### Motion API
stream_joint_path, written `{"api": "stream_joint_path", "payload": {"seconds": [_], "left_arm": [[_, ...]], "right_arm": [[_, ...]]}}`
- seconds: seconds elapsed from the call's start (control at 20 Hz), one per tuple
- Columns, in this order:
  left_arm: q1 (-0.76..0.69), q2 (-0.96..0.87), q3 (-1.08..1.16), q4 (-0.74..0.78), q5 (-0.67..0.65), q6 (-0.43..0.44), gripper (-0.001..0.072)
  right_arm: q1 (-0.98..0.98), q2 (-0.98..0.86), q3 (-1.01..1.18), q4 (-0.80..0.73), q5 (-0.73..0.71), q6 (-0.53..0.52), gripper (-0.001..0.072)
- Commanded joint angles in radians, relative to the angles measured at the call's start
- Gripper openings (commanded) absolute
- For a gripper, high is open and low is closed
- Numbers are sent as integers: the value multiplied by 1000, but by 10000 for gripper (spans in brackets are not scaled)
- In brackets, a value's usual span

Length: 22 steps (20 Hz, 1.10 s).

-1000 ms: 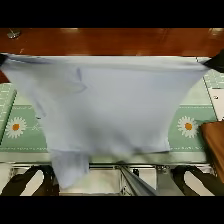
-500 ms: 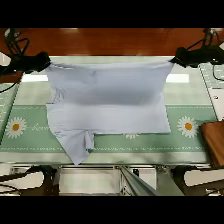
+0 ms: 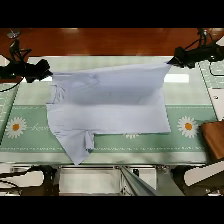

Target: Fold the shirts.

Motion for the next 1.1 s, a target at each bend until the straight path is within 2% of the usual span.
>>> {"api": "stream_joint_path", "payload": {"seconds": [0.0, 0.25, 0.3, 0.35, 0.4, 0.55, 0.65, 0.75, 0.85, 0.9, 1.0, 1.05], "left_arm": [[20, -6, -37, 0, -178, 84, 25], [-2, -17, -179, 1, -188, 110, 30], [9, -18, -182, 1, -208, 110, 151], [23, -17, -176, 6, -241, 110, 483], [43, -17, -154, 42, -304, 107, 704], [137, 16, -119, 117, -447, 96, 703], [185, 89, -188, 112, -475, 144, 704], [229, 196, -351, 114, -457, 190, 704], [305, 302, -524, 111, -391, 189, 704], [351, 345, -597, 89, -372, 190, 704], [426, 404, -730, -8, -362, 261, 704], [444, 418, -778, -52, -334, 262, 704]], "right_arm": [[-11, -1, -17, -53, 193, -40, 33], [51, 0, -223, -160, 144, -37, 34], [50, 0, -237, -165, 142, -14, 129], [46, 2, -235, -172, 150, 23, 461], [31, 9, -224, -173, 180, 31, 622], [-42, 79, -205, -198, 268, 31, 621], [-89, 159, -247, -264, 279, 31, 621], [-143, 274, -391, -298, 189, 31, 621], [-188, 401, -597, -260, 80, 20, 621], [-196, 459, -695, -232, 46, -10, 621], [-200, 571, -885, -171, -20, -66, 621], [-200, 616, -967, -129, -51, -78, 621]]}}
